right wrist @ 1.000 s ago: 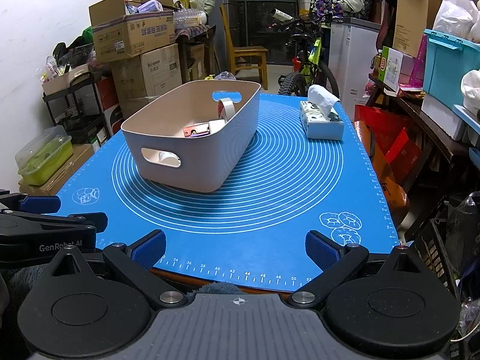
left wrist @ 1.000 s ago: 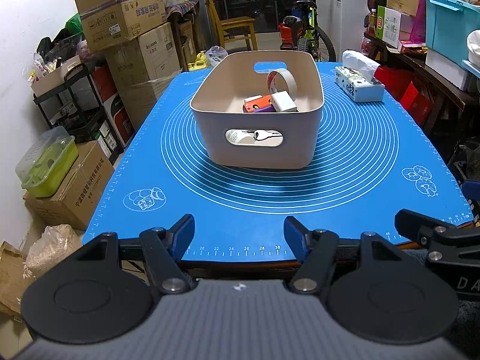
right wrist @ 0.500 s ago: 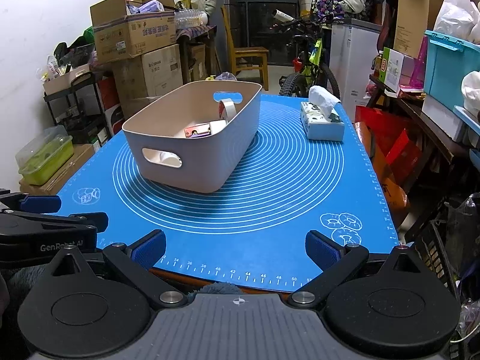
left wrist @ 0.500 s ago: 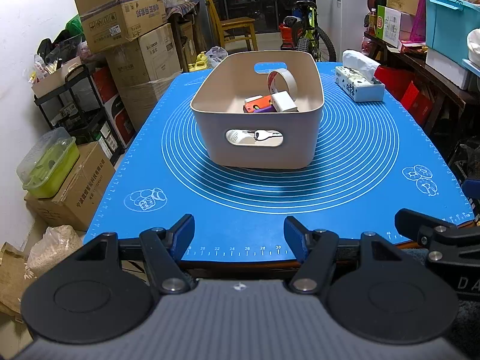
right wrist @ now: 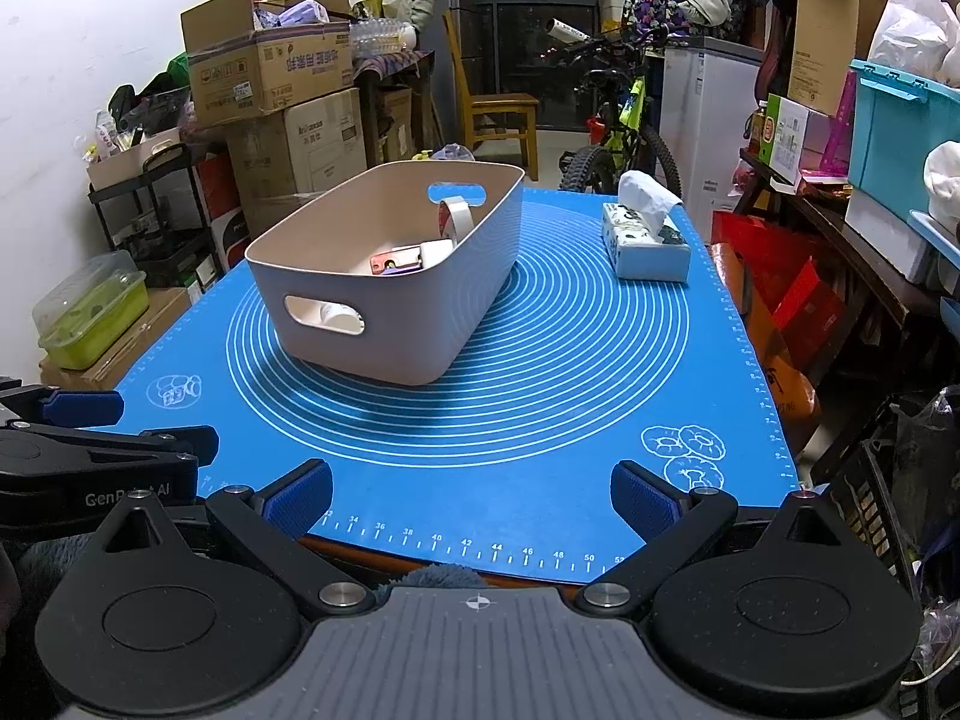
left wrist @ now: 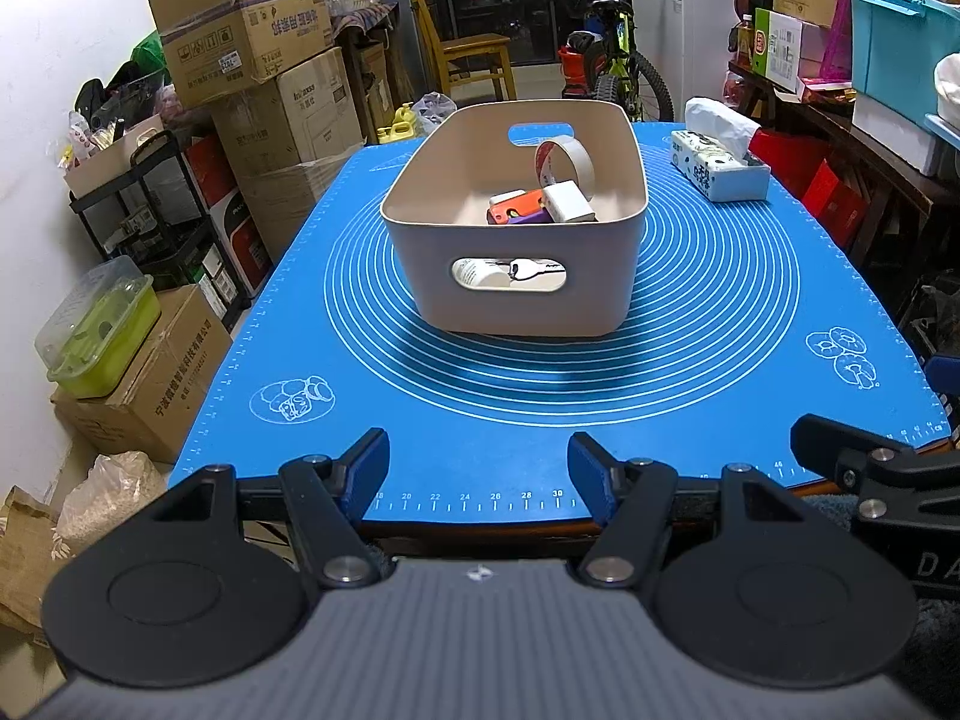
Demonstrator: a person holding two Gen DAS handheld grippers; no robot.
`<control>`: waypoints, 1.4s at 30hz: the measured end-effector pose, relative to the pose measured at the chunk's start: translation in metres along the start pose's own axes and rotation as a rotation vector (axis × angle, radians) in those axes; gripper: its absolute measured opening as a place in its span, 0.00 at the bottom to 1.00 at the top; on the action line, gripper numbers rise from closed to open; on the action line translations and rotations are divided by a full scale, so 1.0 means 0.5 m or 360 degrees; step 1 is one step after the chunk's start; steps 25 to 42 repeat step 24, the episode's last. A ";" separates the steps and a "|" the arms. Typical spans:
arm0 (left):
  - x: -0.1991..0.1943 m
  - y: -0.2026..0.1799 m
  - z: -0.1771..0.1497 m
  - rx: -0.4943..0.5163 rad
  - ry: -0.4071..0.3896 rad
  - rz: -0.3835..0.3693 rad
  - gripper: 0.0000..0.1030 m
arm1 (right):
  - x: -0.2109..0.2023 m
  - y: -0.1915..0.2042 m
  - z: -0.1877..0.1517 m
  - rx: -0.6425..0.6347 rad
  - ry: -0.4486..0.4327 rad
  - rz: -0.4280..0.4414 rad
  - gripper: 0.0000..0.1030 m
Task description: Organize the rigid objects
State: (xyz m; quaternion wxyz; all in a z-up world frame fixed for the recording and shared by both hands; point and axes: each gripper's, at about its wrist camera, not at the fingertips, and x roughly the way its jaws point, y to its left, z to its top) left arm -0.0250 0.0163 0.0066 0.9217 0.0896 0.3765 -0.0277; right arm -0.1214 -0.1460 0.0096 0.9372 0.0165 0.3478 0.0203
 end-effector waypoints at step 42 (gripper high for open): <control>0.002 0.001 -0.001 0.0018 0.0012 0.0002 0.65 | 0.001 0.000 -0.002 0.0012 0.0008 0.0002 0.96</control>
